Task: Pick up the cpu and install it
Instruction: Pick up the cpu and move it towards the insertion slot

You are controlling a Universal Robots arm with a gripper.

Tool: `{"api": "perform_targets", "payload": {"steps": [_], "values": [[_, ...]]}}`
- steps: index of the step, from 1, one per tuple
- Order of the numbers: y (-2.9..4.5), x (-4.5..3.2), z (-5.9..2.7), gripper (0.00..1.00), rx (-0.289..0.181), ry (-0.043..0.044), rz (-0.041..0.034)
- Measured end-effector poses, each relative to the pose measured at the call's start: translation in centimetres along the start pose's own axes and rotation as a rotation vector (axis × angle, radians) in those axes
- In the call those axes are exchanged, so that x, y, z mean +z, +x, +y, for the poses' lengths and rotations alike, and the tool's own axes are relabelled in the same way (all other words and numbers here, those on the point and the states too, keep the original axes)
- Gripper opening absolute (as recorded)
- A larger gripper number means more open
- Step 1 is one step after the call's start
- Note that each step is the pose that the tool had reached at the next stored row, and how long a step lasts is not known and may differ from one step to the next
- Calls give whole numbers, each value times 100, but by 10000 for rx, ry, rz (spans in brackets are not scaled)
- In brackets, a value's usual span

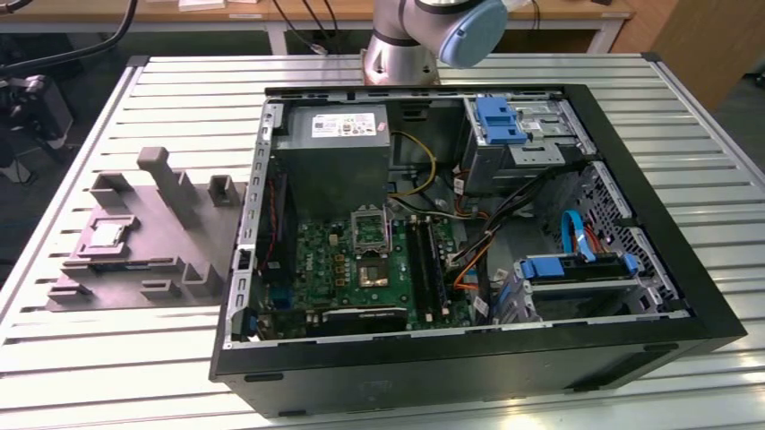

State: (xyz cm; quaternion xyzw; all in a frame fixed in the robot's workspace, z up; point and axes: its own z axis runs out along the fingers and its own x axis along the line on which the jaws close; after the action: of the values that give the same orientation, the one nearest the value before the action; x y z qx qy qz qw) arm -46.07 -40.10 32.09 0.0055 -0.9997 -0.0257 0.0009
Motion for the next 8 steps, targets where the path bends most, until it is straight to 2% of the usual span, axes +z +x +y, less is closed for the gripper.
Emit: {"api": "perform_targets", "payload": {"steps": [8], "values": [[0, 25, -1, 65, 0, 1, 1]]}}
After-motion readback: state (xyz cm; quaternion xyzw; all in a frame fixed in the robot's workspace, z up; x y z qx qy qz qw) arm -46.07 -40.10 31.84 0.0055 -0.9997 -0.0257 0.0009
